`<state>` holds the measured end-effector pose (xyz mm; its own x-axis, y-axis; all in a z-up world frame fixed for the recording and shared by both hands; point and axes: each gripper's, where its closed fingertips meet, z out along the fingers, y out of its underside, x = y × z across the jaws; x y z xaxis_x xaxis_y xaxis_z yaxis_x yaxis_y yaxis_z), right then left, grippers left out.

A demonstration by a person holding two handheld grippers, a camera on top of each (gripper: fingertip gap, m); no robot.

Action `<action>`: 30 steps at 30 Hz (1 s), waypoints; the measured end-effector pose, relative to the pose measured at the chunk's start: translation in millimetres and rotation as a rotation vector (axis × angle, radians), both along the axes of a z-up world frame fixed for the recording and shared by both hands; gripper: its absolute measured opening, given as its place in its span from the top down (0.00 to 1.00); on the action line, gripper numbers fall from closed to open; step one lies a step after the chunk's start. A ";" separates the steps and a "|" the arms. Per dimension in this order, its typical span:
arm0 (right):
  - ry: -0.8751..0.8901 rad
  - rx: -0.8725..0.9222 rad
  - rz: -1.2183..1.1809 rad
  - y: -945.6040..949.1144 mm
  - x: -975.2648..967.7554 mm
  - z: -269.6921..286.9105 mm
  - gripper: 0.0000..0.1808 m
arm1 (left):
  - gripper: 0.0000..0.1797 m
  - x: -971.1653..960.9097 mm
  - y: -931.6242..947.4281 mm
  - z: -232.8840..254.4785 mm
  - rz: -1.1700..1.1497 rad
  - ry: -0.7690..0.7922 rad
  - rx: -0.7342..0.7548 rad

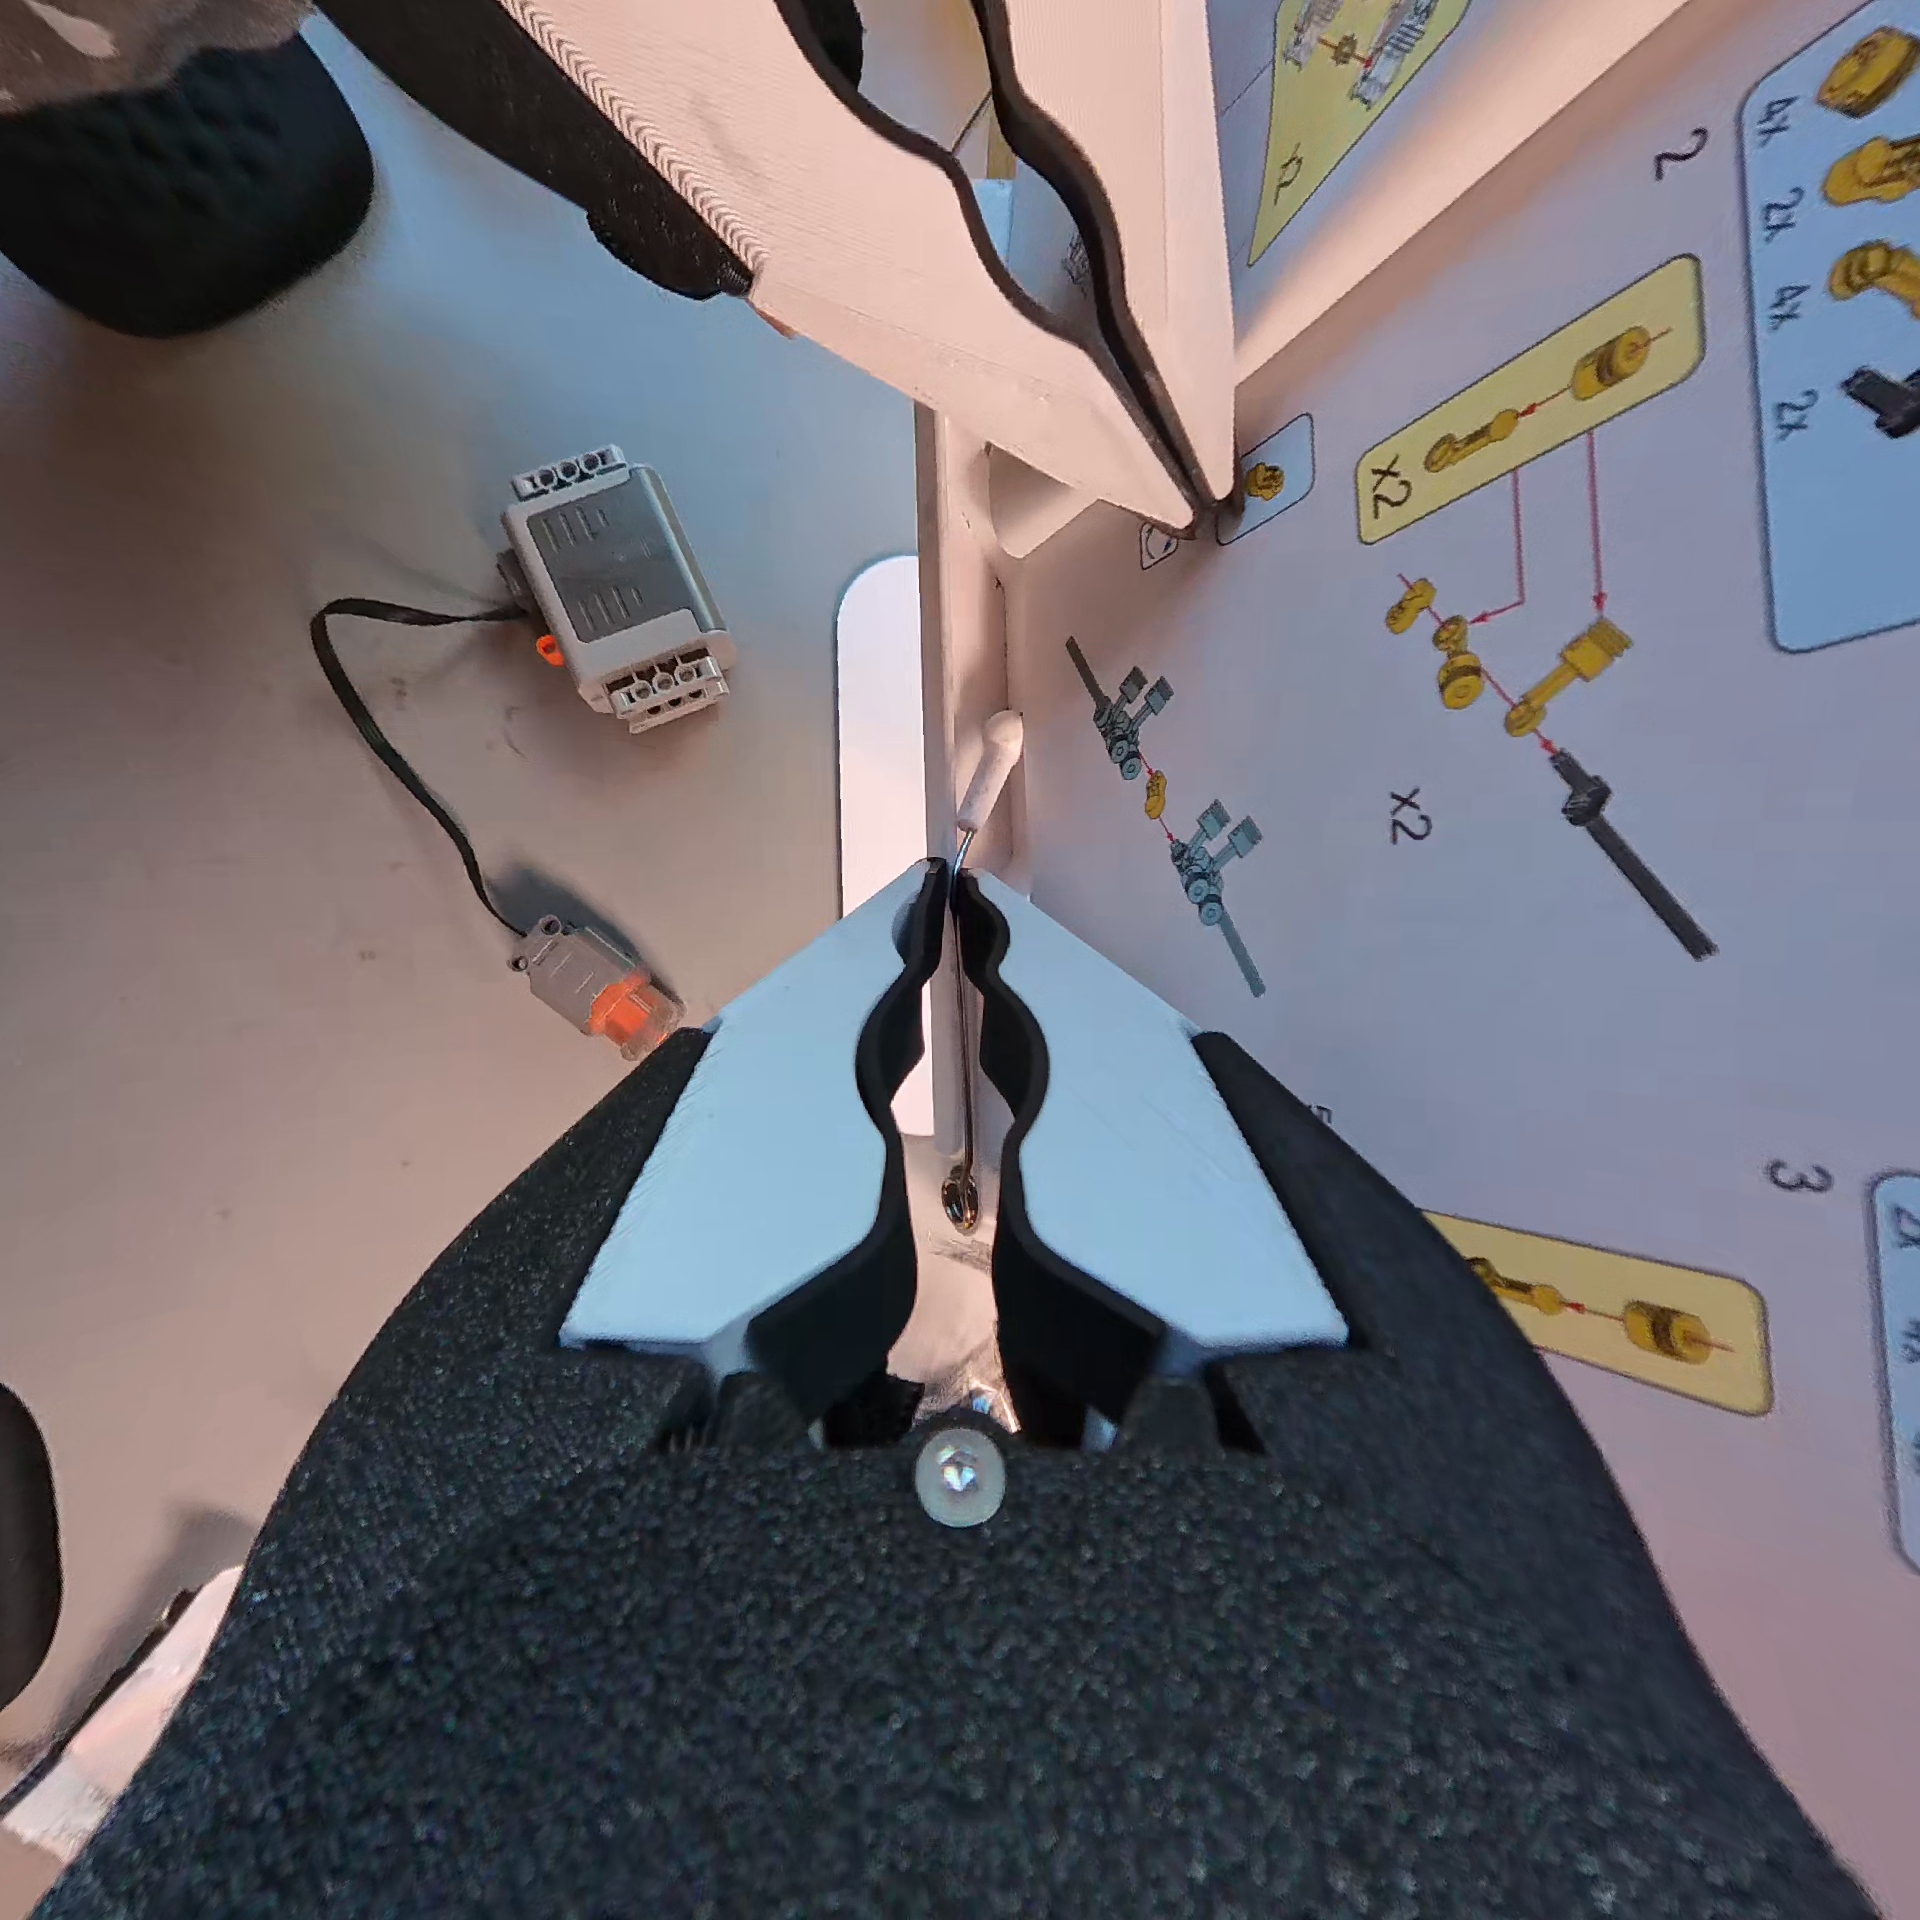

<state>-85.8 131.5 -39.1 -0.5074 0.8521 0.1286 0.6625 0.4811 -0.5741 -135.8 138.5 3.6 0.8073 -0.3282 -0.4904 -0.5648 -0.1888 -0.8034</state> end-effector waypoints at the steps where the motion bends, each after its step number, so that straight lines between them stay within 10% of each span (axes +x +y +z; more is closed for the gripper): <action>1: 0.004 0.005 -0.001 0.0 0.0 0.1 1.00 | 1.00 -0.1 0.0 0.0 0.001 0.002 0.003; 10: 0.148 0.088 -0.037 -15.2 6.6 24.0 0.85 | 0.97 8.9 -19.9 15.3 -0.052 -0.067 0.119; 16: 0.549 0.072 -0.264 5.0 47.8 63.8 0.78 | 0.89 -66.4 -76.4 54.3 0.120 -0.329 0.350; 21: 0.857 -0.012 -0.676 81.7 96.3 75.1 0.62 | 0.62 -159.4 -95.1 31.4 0.331 -0.615 0.308; 25: 0.782 -0.169 -0.730 106.3 85.9 49.6 0.52 | 0.50 -151.9 -65.5 3.0 0.203 -0.748 0.088; 30: 0.743 -0.213 -0.639 106.1 65.4 41.8 0.77 | 0.79 -119.5 -46.7 5.8 -0.033 -0.702 0.034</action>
